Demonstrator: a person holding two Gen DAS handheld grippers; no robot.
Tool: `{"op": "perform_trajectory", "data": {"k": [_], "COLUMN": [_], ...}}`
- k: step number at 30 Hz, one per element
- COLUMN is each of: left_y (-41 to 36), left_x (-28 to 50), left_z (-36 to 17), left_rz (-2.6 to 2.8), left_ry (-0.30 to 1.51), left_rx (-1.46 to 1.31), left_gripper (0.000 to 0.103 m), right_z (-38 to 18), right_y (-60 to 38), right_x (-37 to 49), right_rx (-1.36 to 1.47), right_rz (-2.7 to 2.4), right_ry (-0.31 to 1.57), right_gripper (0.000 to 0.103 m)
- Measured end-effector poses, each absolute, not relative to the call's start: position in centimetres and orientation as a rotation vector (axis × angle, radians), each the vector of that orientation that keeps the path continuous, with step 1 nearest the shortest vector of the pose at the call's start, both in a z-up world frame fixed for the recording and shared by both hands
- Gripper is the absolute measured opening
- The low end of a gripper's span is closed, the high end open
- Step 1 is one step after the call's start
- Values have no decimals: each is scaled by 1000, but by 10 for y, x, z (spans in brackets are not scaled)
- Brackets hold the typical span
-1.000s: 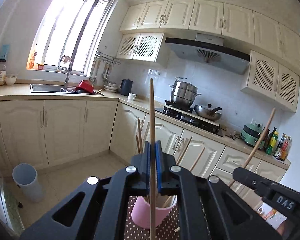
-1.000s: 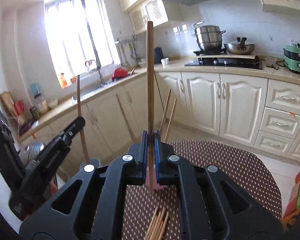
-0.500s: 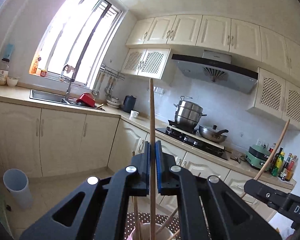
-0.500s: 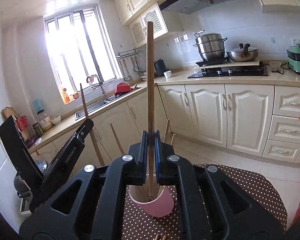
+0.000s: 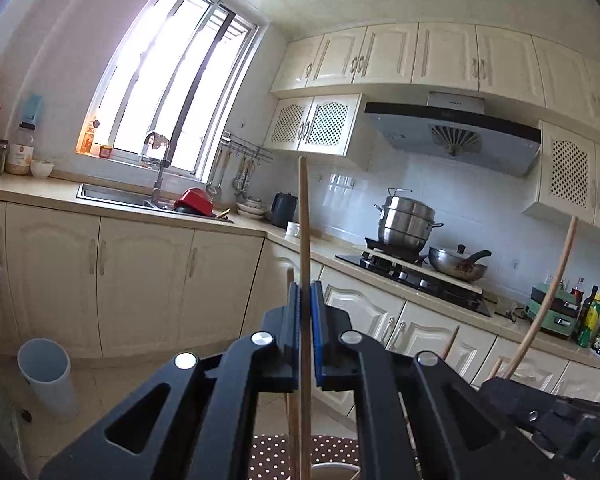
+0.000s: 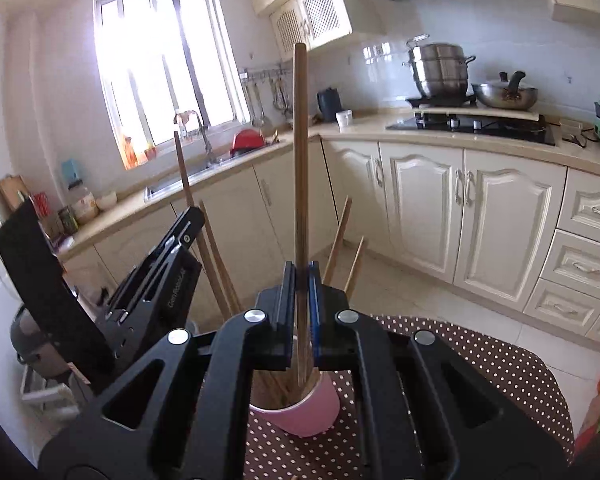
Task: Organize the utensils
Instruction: 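Lower both chopsticks into the pink cup and open both grippers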
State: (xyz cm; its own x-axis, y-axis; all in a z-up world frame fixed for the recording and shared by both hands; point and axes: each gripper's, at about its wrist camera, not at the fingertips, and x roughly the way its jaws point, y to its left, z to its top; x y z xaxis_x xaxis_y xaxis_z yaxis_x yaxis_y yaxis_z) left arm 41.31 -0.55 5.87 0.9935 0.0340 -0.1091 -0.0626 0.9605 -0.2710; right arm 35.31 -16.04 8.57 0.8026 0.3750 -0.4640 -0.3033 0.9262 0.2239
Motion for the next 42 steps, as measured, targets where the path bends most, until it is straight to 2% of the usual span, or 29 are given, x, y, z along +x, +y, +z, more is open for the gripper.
{"op": "perform_trajectory", "data": {"k": [12,31,33,34,35,37,38,39,40,41,42], "left_y": [-8,-16,-15,-15,-15,-15,-14,-13,-12,-9,-7], "left_x": [403,376,373,372,369,364,362,360,359,356,354], "left_z": [25,9,11,14,15,18,19,20,21,22,23], "left_rz": [62,82,85,87,91,91,94,97,99,100,100], "left_ry": [186,221,224,225,226,226,227,230,233,238,240], "left_rx": [-219,-99,-89,-83,-74,-57,-49,-44,-41,-42,-46], "left_gripper": [7,10,14,22,25,25,26,27,29,29,29], "right_z": [45,48,49,50,50,51,53,52,53,54,57], "right_y": [-153,-137,-137,-137,-137,-139,-140,-141,-142,-143,-144], "right_x": [375,363,360,358,356,354,353,351,349,347,342], "right_rx": [145,69,60,60,65,74,82,90,99,101,94], "right_rz": [381,337,335,335,336,333,332,337,338,327,301], "right_ry": [703,692,694,697,700,705,705,705,703,694,668], "right_gripper": [7,8,8,8,8,16,27,47,60,67,67]}}
